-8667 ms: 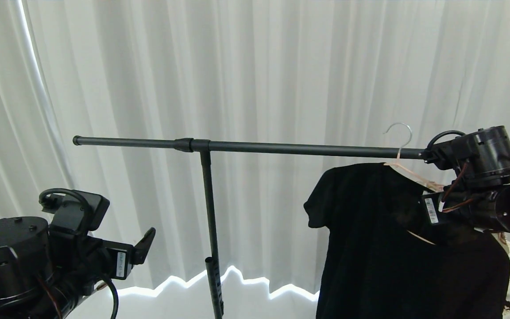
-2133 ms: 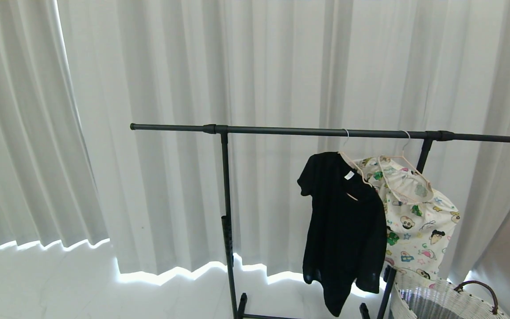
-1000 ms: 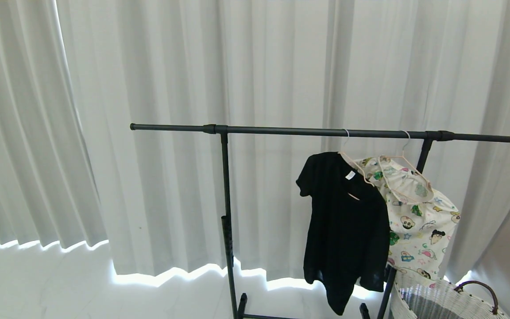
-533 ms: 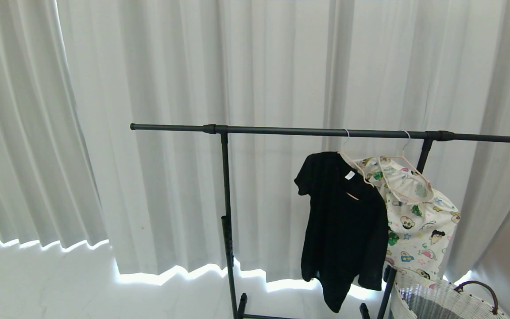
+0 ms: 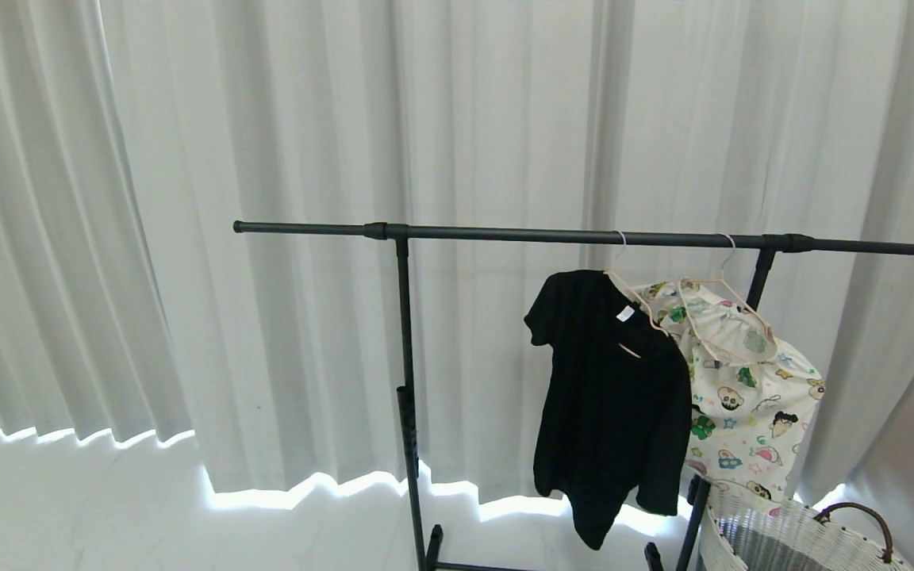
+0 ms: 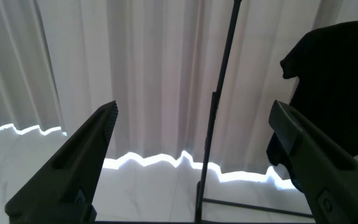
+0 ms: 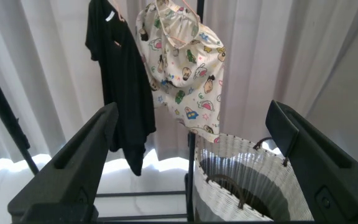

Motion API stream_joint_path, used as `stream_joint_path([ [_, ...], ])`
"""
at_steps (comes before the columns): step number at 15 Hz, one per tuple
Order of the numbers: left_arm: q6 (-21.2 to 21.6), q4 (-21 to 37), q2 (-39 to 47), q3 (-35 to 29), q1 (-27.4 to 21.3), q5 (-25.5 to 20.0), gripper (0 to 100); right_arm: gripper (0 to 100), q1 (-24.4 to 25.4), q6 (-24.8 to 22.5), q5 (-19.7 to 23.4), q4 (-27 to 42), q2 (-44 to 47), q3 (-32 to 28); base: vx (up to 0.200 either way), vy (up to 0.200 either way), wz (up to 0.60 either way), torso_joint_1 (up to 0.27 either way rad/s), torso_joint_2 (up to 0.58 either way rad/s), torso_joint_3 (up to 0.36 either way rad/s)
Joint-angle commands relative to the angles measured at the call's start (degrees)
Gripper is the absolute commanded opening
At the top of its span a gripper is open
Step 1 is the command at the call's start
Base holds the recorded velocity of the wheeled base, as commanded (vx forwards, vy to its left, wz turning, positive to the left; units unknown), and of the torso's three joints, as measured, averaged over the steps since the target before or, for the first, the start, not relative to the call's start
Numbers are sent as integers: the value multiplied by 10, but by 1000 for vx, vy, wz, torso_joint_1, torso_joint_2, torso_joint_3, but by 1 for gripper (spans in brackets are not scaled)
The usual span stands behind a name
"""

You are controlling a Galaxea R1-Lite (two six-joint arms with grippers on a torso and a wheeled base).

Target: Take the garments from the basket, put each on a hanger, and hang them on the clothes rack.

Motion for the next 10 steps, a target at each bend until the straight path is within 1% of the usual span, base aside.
stream_joint_path([
  [1, 0, 0, 0, 0, 0, 0, 100, 100, 0, 0, 1, 0, -1, 0, 0, 0, 0, 0, 0, 0],
  [10, 0, 0, 0, 0, 0, 0, 100, 100, 0, 0, 0, 0, -1, 0, 0, 0, 0, 0, 0, 0],
])
